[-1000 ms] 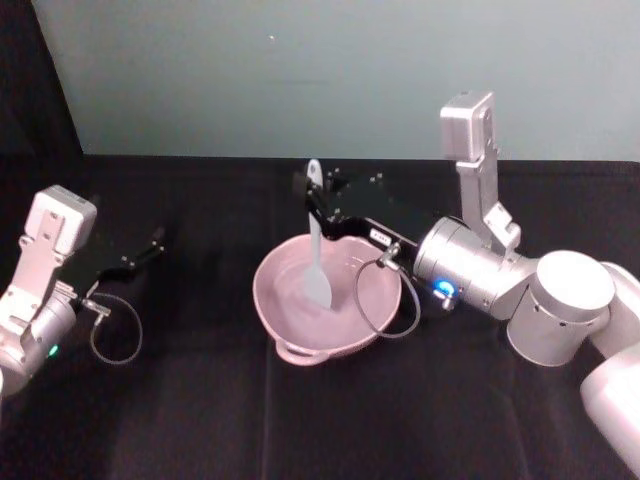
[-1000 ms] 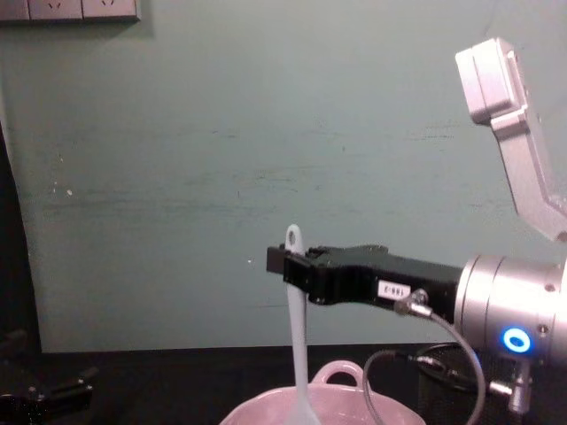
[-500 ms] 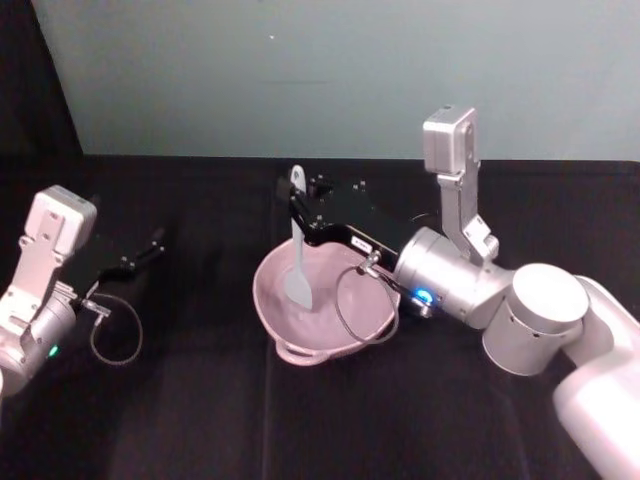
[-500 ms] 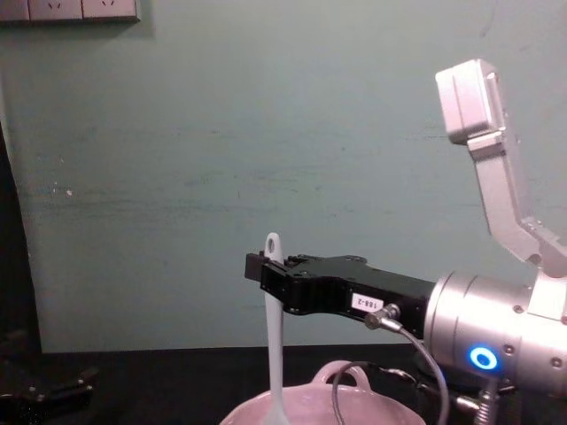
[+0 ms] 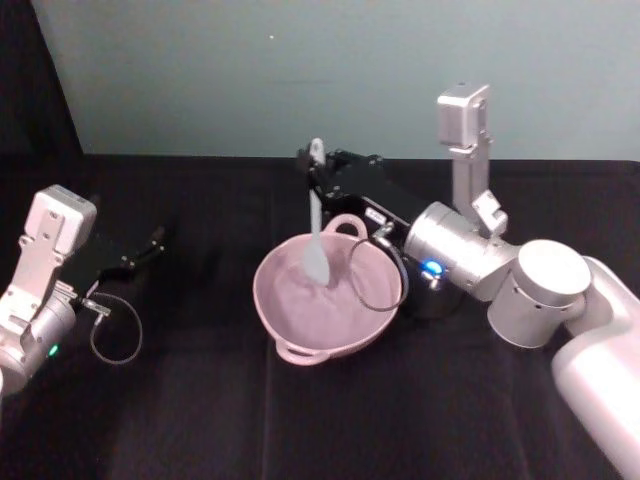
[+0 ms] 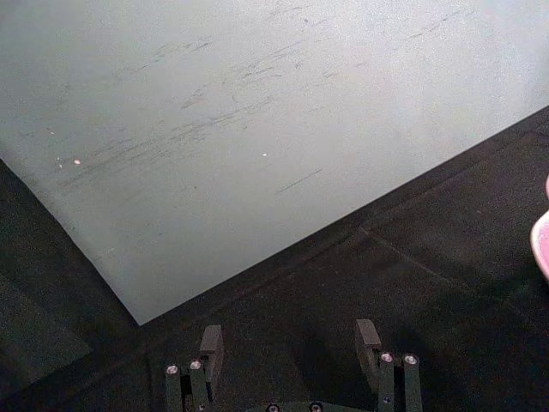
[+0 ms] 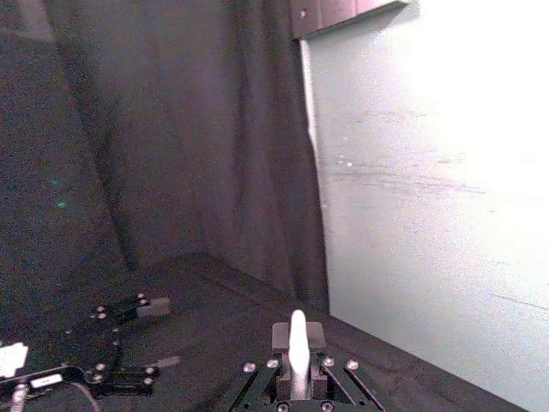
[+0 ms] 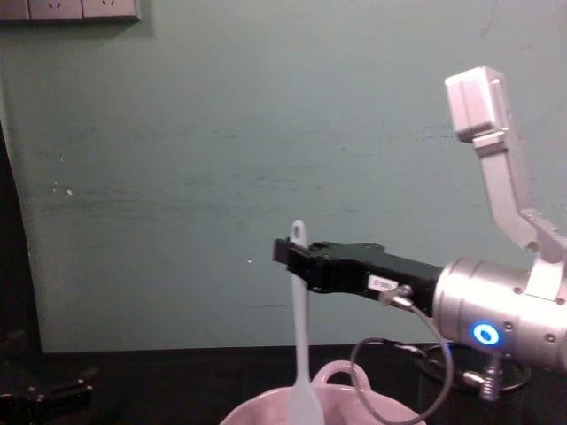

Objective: Use the one hand to pick up the spoon and stir the clear water in the bowl.

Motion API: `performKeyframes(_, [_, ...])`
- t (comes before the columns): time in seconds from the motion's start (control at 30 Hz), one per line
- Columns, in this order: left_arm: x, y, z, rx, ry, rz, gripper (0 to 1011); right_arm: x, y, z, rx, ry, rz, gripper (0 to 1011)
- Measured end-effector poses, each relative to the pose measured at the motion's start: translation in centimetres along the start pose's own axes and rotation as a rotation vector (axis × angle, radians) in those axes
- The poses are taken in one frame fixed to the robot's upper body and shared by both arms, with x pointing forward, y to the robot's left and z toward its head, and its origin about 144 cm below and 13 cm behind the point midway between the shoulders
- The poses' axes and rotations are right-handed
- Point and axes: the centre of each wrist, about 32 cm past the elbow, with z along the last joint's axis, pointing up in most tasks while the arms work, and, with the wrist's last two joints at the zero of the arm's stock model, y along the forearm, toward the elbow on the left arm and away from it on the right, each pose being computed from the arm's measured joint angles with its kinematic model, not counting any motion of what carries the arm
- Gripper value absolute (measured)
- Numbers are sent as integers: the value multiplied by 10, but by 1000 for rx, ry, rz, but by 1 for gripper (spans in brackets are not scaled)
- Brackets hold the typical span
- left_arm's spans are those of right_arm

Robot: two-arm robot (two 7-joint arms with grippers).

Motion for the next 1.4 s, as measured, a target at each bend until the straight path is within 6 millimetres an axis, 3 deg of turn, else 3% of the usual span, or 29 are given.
performKeyframes(0.27, [0, 0, 0, 0, 0, 0, 1011, 6, -26, 4, 2, -12, -58, 120])
performKeyframes(0.5, [0, 0, 0, 0, 0, 0, 1011, -1, -50, 7, 1, -19, -81, 119])
performKeyframes(0.77, [0, 0, 0, 0, 0, 0, 1011, -16, -57, 3, 4, -10, -61, 120])
performKeyframes(1.07, [0, 0, 0, 0, 0, 0, 1011, -30, -45, -1, 17, 4, -5, 120])
performKeyframes(1.4, [0, 0, 0, 0, 0, 0, 1011, -33, -9, -4, 21, 6, 70, 119])
